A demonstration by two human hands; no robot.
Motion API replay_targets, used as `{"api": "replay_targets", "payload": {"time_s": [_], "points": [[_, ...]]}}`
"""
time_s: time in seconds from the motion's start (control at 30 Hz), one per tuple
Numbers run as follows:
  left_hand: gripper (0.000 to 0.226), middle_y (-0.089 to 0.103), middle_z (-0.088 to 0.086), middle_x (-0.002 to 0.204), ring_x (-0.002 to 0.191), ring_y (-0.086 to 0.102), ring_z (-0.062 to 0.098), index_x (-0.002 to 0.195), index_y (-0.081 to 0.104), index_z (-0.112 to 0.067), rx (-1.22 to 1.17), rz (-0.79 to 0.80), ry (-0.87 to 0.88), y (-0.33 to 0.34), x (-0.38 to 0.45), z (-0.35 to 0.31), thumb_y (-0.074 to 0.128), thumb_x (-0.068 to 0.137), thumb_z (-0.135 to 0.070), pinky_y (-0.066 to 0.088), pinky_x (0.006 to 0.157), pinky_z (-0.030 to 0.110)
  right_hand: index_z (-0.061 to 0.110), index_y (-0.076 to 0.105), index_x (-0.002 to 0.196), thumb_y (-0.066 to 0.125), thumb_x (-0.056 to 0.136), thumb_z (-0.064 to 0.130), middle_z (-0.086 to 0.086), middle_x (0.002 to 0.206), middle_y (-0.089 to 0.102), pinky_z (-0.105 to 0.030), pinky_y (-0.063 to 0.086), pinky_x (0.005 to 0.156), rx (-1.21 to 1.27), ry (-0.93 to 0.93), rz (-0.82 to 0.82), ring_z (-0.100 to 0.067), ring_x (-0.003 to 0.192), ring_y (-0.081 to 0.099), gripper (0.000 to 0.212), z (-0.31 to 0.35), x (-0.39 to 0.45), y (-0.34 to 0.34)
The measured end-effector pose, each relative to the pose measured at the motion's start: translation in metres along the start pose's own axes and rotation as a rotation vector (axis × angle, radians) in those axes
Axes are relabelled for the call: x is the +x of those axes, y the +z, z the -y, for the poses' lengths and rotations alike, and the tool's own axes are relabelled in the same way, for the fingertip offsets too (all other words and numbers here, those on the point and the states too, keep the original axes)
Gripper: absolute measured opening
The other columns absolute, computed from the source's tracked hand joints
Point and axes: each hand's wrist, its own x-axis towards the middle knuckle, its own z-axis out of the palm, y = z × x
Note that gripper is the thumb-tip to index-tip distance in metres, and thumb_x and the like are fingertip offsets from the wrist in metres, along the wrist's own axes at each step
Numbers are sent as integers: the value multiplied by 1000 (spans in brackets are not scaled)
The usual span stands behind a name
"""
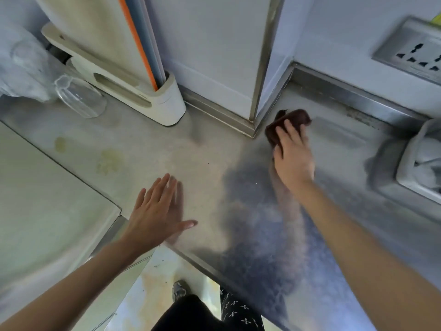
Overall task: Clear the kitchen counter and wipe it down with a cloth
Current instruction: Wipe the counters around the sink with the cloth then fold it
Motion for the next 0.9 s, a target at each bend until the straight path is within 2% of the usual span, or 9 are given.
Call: {"api": "replay_targets", "payload": {"time_s": [0.13,0.23,0.3,0.37,0.47,0.53,0.7,0.8,0.9], "points": [[118,-11,7,156,144,-8,22,144,-10,-10,137,47,-84,4,-11,13,46,65,-76,4,119,43,15,55,127,46,85,19,-4,139,50,-44,47,98,-21,-226,46,-37,132,39,43,43,-74,28],[119,-10,4,157,145,-6,22,145,-7,-10,98,33,-108,12,-10,28,48,63,-77,7,118,47,21,46,133,38,85,26,1,141,48,-41,49,96,-144,-462,207,-32,133,39,49,45,-124,39],[120,-10,2,157,145,-7,20,146,-6,-11,62,23,-83,15,-10,35,46,61,-79,5,117,47,21,44,131,38,85,27,1,138,50,-38,50,93,-182,-507,177,-27,133,37,47,30,-138,31],[119,-9,1,157,145,-6,20,146,-6,-11,54,-8,-49,18,-11,39,42,60,-80,4,116,47,17,46,129,33,90,26,-1,140,47,-38,47,97,-197,-395,77,-20,139,24,41,14,-147,20],[112,-9,2,157,145,-7,20,146,-4,-12,31,-38,-17,22,-14,42,44,68,-76,2,116,45,21,40,139,32,97,28,6,154,24,-45,34,109,2,165,24,-17,144,7,43,20,-155,11],[100,-4,4,157,145,-4,21,146,3,-13,-6,-75,29,23,-17,37,44,75,-70,1,116,44,20,38,141,39,97,26,4,156,20,-40,20,116,142,390,-17,-22,145,5,44,44,-158,17],[77,7,5,156,145,3,21,144,17,-17,-70,-130,159,17,-24,2,40,84,-59,6,117,41,16,47,136,38,99,26,6,153,26,-19,3,109,399,257,105,-13,145,5,39,99,-165,27],[62,8,4,156,144,5,20,143,18,-18,-66,-93,253,16,-21,-26,37,92,-48,10,117,39,14,52,130,41,98,13,6,148,35,-17,16,113,626,259,119,-11,139,26,35,86,-167,8],[53,15,6,155,143,13,22,142,24,-16,-100,-109,335,22,-15,-60,37,95,-36,17,115,38,13,52,130,39,97,8,1,147,37,-5,18,105,469,258,64,-15,135,34,36,39,-164,-5]]}}
